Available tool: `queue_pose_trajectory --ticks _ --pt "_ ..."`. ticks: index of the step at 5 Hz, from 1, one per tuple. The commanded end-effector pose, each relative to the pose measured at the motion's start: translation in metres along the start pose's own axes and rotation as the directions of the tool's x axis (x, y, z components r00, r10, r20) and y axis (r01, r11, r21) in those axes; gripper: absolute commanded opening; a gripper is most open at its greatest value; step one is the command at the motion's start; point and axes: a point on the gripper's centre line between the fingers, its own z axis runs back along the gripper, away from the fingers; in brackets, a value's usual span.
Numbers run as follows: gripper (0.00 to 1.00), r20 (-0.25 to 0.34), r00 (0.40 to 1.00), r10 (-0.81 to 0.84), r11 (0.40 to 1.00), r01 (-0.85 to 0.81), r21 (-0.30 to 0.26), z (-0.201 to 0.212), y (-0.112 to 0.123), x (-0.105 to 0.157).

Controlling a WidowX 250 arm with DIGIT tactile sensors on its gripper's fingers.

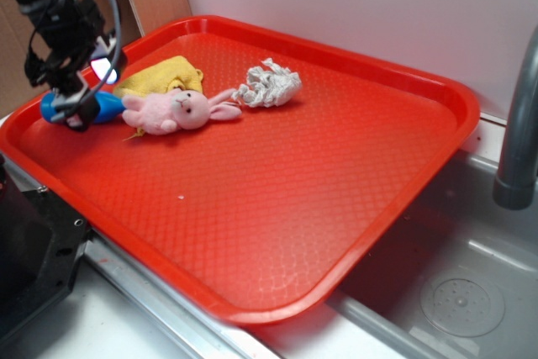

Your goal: Grab the blue bottle.

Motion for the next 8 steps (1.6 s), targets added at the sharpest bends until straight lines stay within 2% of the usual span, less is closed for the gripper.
queue_pose_trajectory --ticks 1,2,3,4,5,6,7,8 --pt "0.41 -0.048 0.998 -0.041 0.999 0.041 0.005 -0.008 0.019 -0.003" --pt "0.0 -0.027 0.998 -0.054 0.999 0.054 0.004 -0.005 0.018 0.0" --pt "0.0 -0.034 0.999 -0.019 1.0 0.018 -0.025 0.0 0.021 0.004" --pt "0.0 -0.089 0.993 0.073 0.995 -0.078 -0.056 0.019 0.018 0.017" --pt "0.0 -0.161 0.936 0.312 0.949 -0.317 -0.001 0.041 0.011 0.034" --pt "0.0 -0.211 0.864 0.458 0.882 -0.471 -0.013 0.061 -0.001 0.066" --pt "0.0 -0.239 0.756 0.609 0.776 -0.631 -0.019 0.081 -0.011 0.096" --pt "0.0 -0.256 0.662 0.704 0.689 -0.724 0.02 0.099 -0.019 0.127"
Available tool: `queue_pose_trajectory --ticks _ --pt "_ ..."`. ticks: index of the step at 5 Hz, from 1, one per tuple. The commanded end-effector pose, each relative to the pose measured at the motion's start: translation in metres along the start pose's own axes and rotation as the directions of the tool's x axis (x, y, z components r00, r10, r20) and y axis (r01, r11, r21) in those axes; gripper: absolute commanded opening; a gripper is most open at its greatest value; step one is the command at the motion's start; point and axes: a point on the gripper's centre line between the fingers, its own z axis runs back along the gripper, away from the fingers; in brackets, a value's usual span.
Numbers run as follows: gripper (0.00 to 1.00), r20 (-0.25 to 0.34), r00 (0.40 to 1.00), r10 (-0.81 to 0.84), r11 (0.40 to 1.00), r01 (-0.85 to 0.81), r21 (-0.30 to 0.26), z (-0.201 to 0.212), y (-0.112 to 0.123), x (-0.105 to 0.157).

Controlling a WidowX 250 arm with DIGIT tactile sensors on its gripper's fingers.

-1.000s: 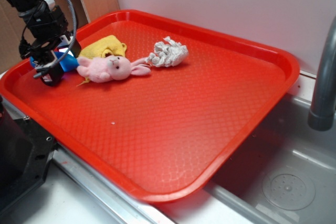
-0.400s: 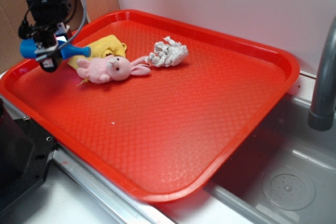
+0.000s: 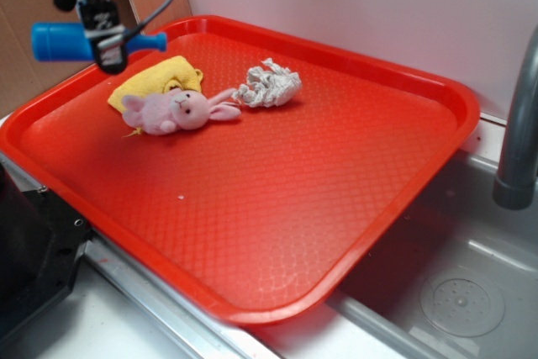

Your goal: Grab the blue bottle.

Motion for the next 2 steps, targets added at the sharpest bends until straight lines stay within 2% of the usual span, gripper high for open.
queue_pose_trajectory --ticks 1,2 --pt "0.0 0.065 0.98 0.187 0.981 -0.189 0.03 0.056 -0.045 0.034" --pt "0.0 0.102 0.962 0.252 0.962 -0.261 0.086 0.073 -0.067 0.033"
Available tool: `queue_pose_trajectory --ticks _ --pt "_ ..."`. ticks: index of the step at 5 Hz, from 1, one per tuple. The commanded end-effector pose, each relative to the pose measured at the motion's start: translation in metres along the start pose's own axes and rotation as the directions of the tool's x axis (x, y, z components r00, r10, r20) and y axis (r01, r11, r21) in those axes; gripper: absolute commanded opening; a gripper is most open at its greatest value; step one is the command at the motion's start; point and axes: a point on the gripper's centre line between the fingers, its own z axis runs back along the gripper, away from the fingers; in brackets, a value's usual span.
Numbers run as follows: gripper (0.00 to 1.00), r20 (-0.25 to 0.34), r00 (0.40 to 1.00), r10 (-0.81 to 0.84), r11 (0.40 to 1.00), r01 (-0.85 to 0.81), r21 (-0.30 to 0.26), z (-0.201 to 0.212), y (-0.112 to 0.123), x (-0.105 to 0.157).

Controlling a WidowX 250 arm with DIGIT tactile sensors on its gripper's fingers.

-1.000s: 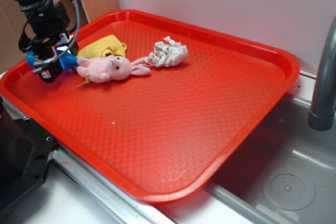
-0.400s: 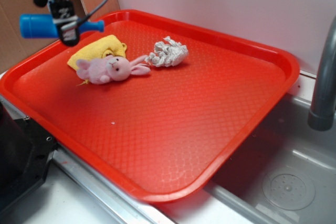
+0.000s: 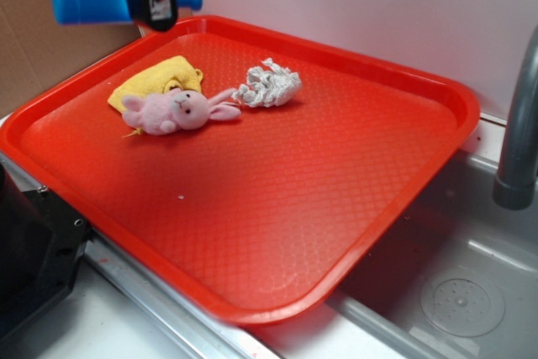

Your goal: Grab the blue bottle.

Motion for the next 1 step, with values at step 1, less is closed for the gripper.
queue_pose_trajectory --ticks 1 --pt "0.0 0.125 0.99 0.059 0.997 -0.064 0.04 0.0398 -0.0315 0.0094"
